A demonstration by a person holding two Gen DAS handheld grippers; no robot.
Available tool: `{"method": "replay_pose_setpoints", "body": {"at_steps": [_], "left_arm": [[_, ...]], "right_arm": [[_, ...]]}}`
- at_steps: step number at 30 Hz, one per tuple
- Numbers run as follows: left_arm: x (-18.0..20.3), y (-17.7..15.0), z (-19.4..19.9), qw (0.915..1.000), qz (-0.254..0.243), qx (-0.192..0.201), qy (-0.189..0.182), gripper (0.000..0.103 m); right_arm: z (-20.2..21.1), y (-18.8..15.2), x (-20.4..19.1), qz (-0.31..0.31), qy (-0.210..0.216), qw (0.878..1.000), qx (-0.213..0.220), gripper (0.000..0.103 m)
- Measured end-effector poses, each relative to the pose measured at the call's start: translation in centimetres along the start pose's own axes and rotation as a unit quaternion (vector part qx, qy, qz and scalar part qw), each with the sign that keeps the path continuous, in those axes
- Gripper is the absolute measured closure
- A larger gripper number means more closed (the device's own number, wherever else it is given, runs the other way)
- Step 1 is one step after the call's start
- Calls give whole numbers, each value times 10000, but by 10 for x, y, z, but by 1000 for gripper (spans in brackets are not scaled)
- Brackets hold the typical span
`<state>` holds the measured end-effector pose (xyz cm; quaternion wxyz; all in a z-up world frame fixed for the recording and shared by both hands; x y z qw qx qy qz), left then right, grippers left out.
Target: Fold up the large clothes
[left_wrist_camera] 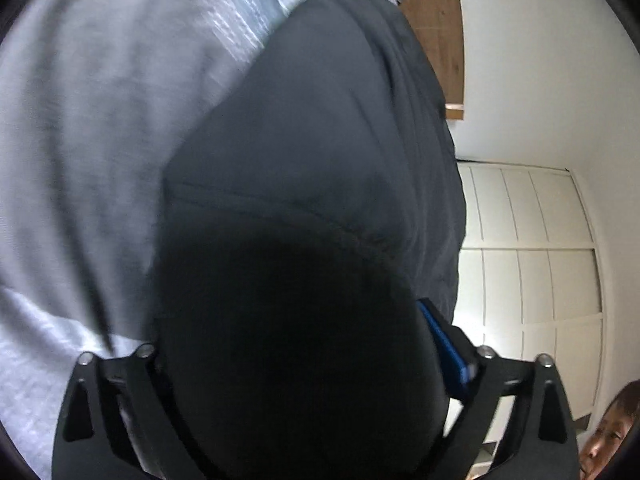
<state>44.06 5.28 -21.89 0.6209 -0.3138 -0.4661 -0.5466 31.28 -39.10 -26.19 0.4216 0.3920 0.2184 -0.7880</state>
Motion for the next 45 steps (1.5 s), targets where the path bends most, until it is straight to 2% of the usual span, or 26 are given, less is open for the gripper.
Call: {"method": "replay_pose_setpoints", "body": {"at_steps": [2,5,12,13,15,16,17,18,19,20,22,23,26,33,37,41,44,45], "left_arm": [[7,-1,-10,9998,-83,-156,-25,0],[12,-4,-21,9995,-121,-283,-71,0],[14,-3,-29,9997,-167,114,151,2],[16,-4,-30,9994,-215,158,198,3],[22,-5,-30,9990,-274,220,261,13],[25,-6,-30,9989,-300,250,258,25],[29,-6,-29,9988,-330,270,231,41],[37,-6,-28,9985,-408,313,169,50],[48,-6,-27,9979,-533,369,95,64],[57,-6,-27,9972,-634,404,59,71],[79,-4,-28,9954,-837,468,-37,76],[90,-2,-29,9946,-901,499,-90,78],[124,6,-26,9923,-1083,545,-263,81],[216,8,-5,9790,-1814,601,-709,83],[261,-6,33,9704,-2148,674,-870,83],[269,-32,61,9661,-2351,633,-856,83],[242,-52,71,9719,-2220,532,-572,83],[233,-61,60,9746,-2160,460,-371,83]], "right_arm": [[-11,-2,-9,74,162,9997,-163,0],[-16,0,-9,74,205,9996,-169,0],[-23,-4,-2,52,12,9998,187,0],[-24,-7,-2,54,27,9998,211,0],[-25,-10,-4,46,18,9998,208,0],[-26,-10,-5,20,-7,9997,223,1],[-23,-10,-4,9,-73,9996,259,8],[-18,-15,-4,24,-129,9994,332,16],[-14,-18,-11,59,-106,9991,404,35],[-11,-20,-19,123,-131,9987,487,49],[-4,-23,-31,309,-212,9976,584,65],[-1,-25,-38,376,-233,9970,632,71],[18,-24,-73,692,-161,9932,917,78],[64,-37,-158,1374,207,9782,1545,82],[93,-70,-192,1690,457,9713,1607,82],[113,-103,-190,1716,589,9711,1549,82],[103,-124,-168,1498,526,9769,1430,82],[94,-132,-156,1370,454,9800,1367,82]]}}
Point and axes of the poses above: each gripper's, at about its wrist camera, not at the fingertips, and z roughly against the way its jaws point, x to its right, y to its top, the point moved 9 cm from there along -z, roughly the way its jaws point, and after that the axes turned 9 degrees about -z, right-handed, at the moved point
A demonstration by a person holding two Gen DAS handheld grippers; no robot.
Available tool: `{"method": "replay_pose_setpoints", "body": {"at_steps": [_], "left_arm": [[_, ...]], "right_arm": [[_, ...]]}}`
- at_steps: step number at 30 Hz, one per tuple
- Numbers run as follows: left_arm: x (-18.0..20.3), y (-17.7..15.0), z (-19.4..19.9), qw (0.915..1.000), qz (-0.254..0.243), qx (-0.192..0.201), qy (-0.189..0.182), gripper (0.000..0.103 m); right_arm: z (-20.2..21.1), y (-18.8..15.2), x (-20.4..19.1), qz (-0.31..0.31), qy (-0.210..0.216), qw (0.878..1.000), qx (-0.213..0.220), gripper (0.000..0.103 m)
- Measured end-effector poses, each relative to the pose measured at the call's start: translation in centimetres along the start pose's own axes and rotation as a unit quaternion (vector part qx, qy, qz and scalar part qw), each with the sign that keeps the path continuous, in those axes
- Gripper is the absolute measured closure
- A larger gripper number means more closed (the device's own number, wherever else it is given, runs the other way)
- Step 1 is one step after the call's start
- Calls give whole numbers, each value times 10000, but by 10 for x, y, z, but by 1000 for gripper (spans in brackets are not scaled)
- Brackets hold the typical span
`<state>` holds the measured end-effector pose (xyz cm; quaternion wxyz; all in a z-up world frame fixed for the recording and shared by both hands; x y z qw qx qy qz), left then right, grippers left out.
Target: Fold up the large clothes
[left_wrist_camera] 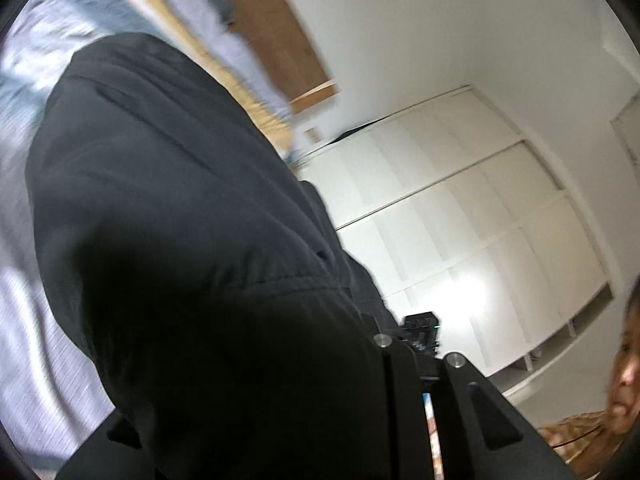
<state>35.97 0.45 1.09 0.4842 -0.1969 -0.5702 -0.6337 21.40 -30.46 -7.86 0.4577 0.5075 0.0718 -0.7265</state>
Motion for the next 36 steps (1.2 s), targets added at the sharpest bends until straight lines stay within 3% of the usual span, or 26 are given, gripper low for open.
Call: {"method": "replay_pose_setpoints", "body": {"at_steps": [4,6,7,8,11,15,18,22,27,31,36], "left_arm": [[-74,-51,-11,9917,299,-655,1067,83],[-105,-69,-12,9832,421,-851,1559,76],[-120,-75,-10,9791,523,-885,1756,68],[-126,-84,-9,9776,569,-882,1824,62],[-130,-82,-5,9754,591,-886,1930,56],[-116,-89,27,9750,476,-873,1985,54],[-117,-75,37,9744,440,-745,2075,46],[-119,-81,103,9731,506,-332,2222,44],[-114,-61,151,9596,289,-25,2798,44],[-92,-58,169,9490,-163,-7,3148,44],[-77,-62,163,9466,-276,58,3213,44]], "right_arm": [[-24,-48,63,-392,-705,9961,-367,80],[-25,-61,90,-533,-1027,9925,-406,73],[-24,-61,103,-628,-1212,9899,-388,64],[-22,-64,113,-701,-1390,9871,-376,53],[-16,-66,124,-550,-1861,9801,-413,31],[6,-58,124,-548,-2021,9774,-293,20],[24,-47,126,-567,-2159,9747,-113,9],[41,-30,131,-487,-2296,9721,-30,8],[60,8,140,-570,-2451,9672,338,8],[85,9,117,-283,-2708,9600,658,8],[82,-11,77,47,-2942,9529,736,8]]}}
Point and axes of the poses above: each gripper's, at about its wrist camera, not at the fingertips, and z roughly against the way its jaws point, x to its right, y to its top, the point moved 9 cm from there along -z, roughly the way its jaws point, and after that the axes turned 9 degrees about -z, right-handed, at the moved point
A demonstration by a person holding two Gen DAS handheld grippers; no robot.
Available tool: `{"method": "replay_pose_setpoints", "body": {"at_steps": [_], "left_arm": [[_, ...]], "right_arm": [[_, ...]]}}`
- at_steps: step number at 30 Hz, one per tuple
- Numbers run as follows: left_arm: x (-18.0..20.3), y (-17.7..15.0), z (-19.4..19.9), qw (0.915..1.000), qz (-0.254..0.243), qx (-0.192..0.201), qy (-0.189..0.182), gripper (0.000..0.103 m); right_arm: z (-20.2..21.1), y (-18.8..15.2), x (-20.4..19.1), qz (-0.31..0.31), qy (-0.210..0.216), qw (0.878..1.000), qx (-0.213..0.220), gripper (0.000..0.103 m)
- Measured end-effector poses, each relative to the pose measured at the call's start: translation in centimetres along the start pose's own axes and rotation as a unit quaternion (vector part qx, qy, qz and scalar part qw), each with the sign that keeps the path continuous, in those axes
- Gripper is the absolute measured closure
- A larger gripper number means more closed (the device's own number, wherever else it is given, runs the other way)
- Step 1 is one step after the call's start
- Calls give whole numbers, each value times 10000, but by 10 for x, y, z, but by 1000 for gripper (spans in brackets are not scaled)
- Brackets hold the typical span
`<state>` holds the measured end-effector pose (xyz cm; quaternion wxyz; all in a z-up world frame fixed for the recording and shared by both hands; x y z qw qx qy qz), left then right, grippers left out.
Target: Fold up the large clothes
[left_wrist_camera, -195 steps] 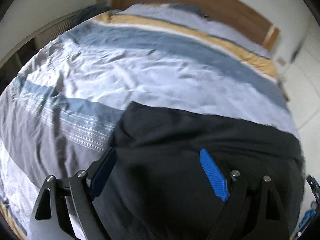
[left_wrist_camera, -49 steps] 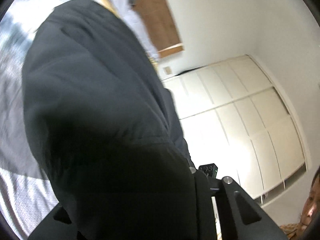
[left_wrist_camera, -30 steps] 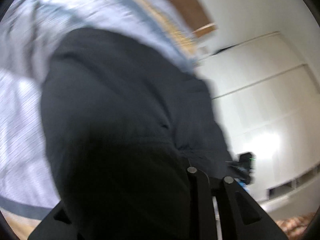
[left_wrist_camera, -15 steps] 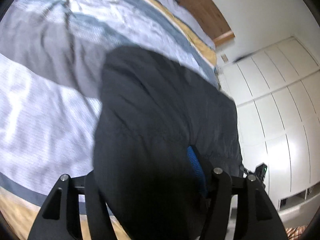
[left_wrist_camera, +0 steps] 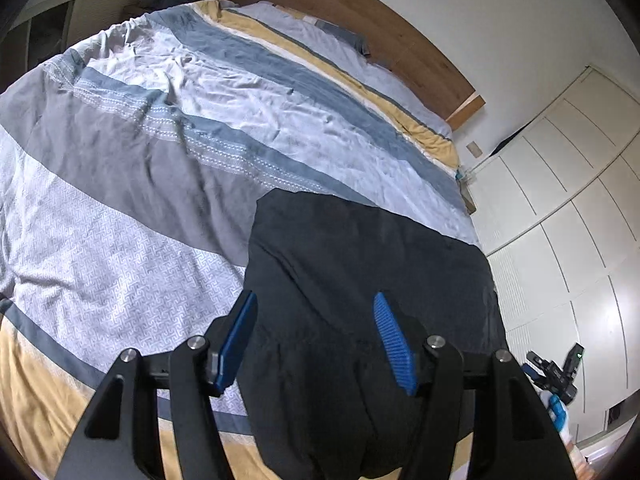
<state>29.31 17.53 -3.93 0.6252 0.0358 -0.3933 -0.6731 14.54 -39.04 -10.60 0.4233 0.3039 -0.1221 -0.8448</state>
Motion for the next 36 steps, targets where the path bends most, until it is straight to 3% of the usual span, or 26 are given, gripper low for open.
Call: {"method": "replay_pose_setpoints", "body": {"at_steps": [6,11,17,29,36], "left_arm": [[26,-9,-20,9970,-621,-106,441,44],[50,-30,-31,9898,-1060,-145,937,44],[89,-62,-28,9852,-1171,-157,1239,44],[162,-101,8,9737,-1312,-173,1855,44],[174,-116,-10,9707,-1655,-350,1707,44]], "right_arm": [[10,-29,-40,558,-290,9980,14,8],[6,-38,-60,713,-220,9972,20,8],[-1,-41,-71,1213,-37,9926,-42,8],[33,-70,-93,2060,516,9769,-218,8],[39,-91,-82,1782,151,9838,-83,8]]}}
Point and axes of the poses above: each gripper's, at about its wrist camera, not at the fingertips, and z roughly against the way its jaws point, x to its right, y to its top, the point moved 9 cm from there along -z, roughly the way its jaws point, and after that the axes turned 9 degrees about -z, right-handed, at the moved point
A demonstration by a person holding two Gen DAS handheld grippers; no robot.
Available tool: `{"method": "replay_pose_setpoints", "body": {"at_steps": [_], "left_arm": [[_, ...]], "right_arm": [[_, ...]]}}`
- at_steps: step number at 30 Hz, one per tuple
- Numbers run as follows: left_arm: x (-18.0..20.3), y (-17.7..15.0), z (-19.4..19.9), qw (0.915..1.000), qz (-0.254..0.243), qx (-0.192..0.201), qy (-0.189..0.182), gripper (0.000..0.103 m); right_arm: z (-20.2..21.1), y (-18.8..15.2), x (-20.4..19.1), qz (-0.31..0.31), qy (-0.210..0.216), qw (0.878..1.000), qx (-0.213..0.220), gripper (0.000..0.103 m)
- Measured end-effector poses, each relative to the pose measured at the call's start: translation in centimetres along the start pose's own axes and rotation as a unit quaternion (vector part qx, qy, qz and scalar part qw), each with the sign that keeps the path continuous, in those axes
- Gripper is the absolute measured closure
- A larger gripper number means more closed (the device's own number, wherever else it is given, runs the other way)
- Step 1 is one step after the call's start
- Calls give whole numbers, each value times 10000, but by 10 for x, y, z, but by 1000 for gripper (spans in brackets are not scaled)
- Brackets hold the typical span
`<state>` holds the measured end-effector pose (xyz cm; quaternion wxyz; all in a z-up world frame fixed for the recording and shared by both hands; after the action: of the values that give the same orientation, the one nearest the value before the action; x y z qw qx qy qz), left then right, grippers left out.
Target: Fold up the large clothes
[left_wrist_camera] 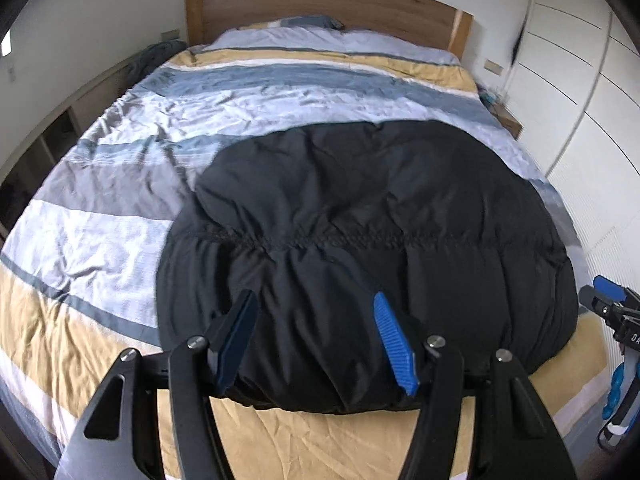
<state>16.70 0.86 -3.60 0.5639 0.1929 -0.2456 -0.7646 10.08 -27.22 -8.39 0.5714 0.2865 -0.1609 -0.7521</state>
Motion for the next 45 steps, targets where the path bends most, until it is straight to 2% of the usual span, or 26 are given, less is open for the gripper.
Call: {"method": "replay_pose_setpoints", "body": {"at_steps": [4,7,9,10,11,22,26,29,36,45], "left_arm": [[3,-8,-4,9998,-45,-93,-187,44],[3,-14,-6,9995,-44,-120,-274,44],[6,-17,-4,9995,-78,-121,-291,36],[7,-17,-3,9995,-106,-89,-276,27],[8,-17,0,9996,-138,-28,-252,26],[16,-36,23,9992,-252,-170,-265,25],[10,-44,36,9994,-237,-246,102,25],[5,-47,44,9994,-68,-344,56,25],[2,-42,65,9993,-143,-219,275,25],[4,-40,77,9991,-220,-269,248,25]], "right_arm": [[-1,-14,-3,-212,-214,9995,-17,8],[2,-24,-10,-296,-394,9988,21,0],[5,-30,-13,-320,-460,9984,25,0],[6,-33,-14,-333,-507,9982,19,0],[8,-37,-16,-360,-548,9978,13,0],[36,-52,-28,-414,-755,9962,91,0],[45,-54,-33,-295,-794,9963,109,1],[51,-54,-34,-218,-816,9963,139,0],[60,-54,-32,-168,-826,9963,185,0],[69,-53,-34,-68,-810,9964,218,0]]}}
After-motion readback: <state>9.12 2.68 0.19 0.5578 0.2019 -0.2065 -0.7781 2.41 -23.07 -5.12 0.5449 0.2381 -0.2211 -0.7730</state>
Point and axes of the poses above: each gripper's, at about its wrist camera, not at the fingertips, and z roughly against the way its jaws point, x to its right, y to its top, the point moved 9 cm from there along -z, roughly the way its jaws point, and after that the axes turned 9 degrees about -z, right-handed, at the moved point
